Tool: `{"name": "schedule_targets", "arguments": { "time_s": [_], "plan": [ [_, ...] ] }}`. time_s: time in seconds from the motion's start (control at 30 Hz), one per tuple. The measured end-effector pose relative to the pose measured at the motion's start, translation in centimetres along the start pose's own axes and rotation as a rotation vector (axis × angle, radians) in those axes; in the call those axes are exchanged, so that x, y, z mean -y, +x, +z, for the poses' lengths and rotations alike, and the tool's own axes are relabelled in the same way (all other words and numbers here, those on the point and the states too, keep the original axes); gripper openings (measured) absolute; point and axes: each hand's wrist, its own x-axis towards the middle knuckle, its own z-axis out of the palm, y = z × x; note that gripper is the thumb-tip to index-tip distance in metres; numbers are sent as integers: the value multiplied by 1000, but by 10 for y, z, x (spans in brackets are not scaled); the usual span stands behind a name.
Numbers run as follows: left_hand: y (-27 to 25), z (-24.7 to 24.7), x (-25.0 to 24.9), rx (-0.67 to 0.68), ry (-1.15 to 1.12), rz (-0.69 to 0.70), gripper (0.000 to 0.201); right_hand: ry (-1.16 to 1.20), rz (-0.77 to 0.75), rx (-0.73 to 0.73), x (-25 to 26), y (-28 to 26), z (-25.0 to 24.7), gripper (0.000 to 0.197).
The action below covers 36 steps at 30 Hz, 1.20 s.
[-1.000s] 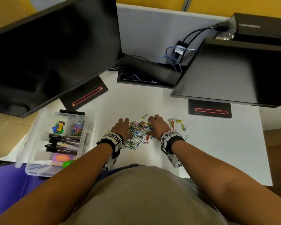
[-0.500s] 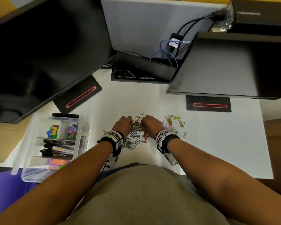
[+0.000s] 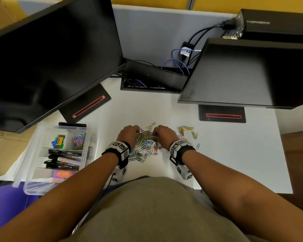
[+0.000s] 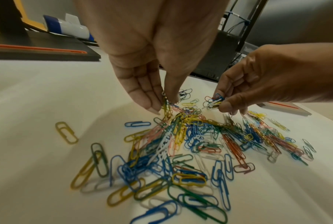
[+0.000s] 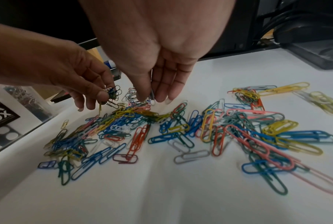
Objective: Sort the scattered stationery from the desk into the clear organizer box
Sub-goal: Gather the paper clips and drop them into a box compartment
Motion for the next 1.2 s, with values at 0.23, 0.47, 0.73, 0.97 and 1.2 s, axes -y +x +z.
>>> {"name": "schedule_targets", "arguments": {
  "time_s": [0.23, 0.47, 0.73, 0.97, 1.2],
  "plan": [
    [-11, -14, 6, -81, -122, -27, 8, 43, -31, -96, 11, -9, -6, 14],
    [-23, -32, 11, -163, -248, -68, 6, 144, -40, -143, 35, -7, -19, 15],
    [-42, -67, 38, -298, -285, -112, 6, 251, -137, -230, 84, 4, -30, 12],
    [-69, -99, 76, -426, -326, -153, 10, 312, -258, -240, 145, 14, -26, 13],
    [-99, -117, 121, -576, -367, -305, 3, 357, -311, -186, 200, 21, -10, 12]
  ]
}}
